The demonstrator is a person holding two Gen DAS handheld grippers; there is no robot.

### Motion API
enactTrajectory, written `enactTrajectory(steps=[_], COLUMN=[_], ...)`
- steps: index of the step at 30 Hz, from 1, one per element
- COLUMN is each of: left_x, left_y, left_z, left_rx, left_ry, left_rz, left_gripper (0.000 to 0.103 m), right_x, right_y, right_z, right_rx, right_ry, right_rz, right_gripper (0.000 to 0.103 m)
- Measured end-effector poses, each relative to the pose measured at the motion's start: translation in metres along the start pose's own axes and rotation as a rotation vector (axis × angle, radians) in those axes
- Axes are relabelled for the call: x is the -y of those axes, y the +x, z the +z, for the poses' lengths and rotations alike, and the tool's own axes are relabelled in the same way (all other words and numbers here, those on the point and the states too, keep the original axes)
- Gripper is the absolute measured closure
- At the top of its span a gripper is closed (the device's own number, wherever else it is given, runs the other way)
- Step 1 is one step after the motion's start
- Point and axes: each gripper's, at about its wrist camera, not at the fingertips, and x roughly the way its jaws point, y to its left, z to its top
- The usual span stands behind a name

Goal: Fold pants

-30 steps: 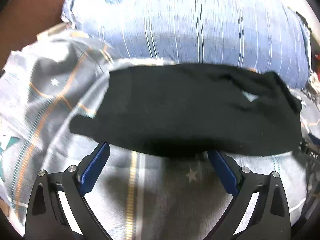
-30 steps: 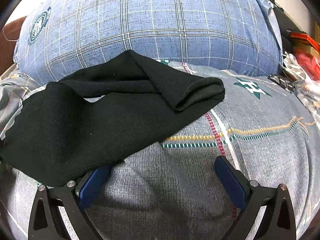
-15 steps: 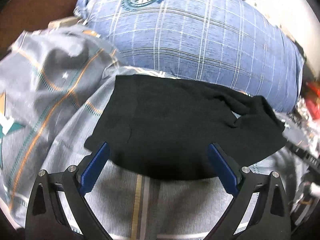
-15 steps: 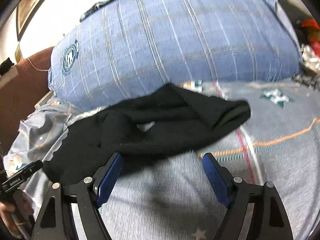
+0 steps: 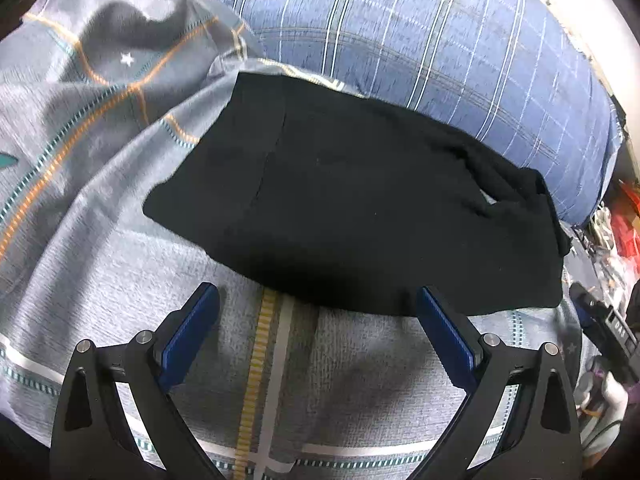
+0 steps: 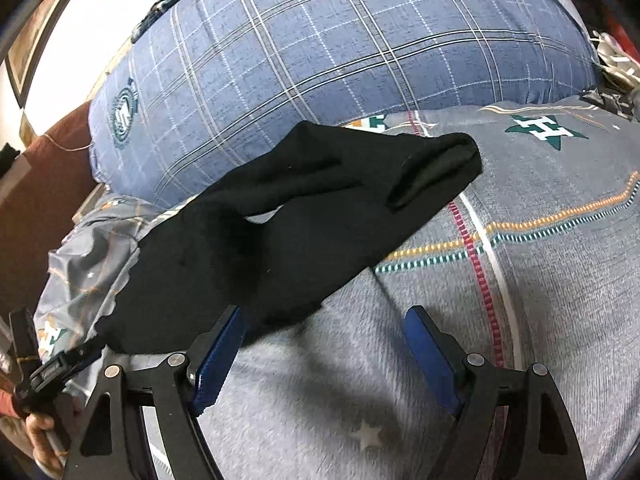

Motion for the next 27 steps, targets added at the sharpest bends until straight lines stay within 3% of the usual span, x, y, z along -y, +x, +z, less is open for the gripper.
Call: enactTrajectory(steps=[7,11,12,13,14,16,17,18,19,21,27], left_x=[0.004,0.008,0.008,0.008,0.009,0.01,0.01,0.009,0.006,0.003,-0.008], left_y=[0.013,0.024,0.026,0.028,0.03,0.031,0.031,0.031,0.03,0.025,-0.004], left_z=[0.007,0.021,0.023,0.027,0.029,0.033,0.034,0.035,0.035,0.036,0.041], left_rx=[0.029,0.042,0.044,0.049,0.057,0.062,0.062,0.09,0.085,0.086,0.148], left_ry=[-0.01,-0.017,-0.02,-0.02,-0.01,0.019,0.034,0.023,0.015,-0.001,-0.03], left_rz=[0.034,0.025,0.013,-0.003,-0.021,0.006,0.023,0.045,0.02,-0.014,-0.096], left_gripper=[0.004,0.004,0.004,0.004,0.009,0.03,0.047,0.056,0.057,0.072,0.089], right_x=[0.006,0.007,0.007,0.007,0.008,0.016,0.022,0.024,0.025,0.017,-0.007], right_y=[0.019,0.03,0.033,0.036,0.038,0.043,0.044,0.045,0.044,0.039,-0.005], right_z=[0.015,0.026,0.028,0.03,0.031,0.033,0.034,0.034,0.034,0.035,0.029], right_rx=[0.058,0.073,0.075,0.077,0.072,0.059,0.056,0.055,0.053,0.061,0.13], right_ry=[0.053,0.078,0.074,0.065,0.061,0.087,0.113,0.125,0.128,0.08,-0.005], right_rz=[0.011,0.061,0.071,0.081,0.087,0.111,0.123,0.131,0.136,0.117,0.108], right_gripper=[0.023,0.023,0.025,0.034,0.042,0.073,0.077,0.085,0.088,0.091,0.095])
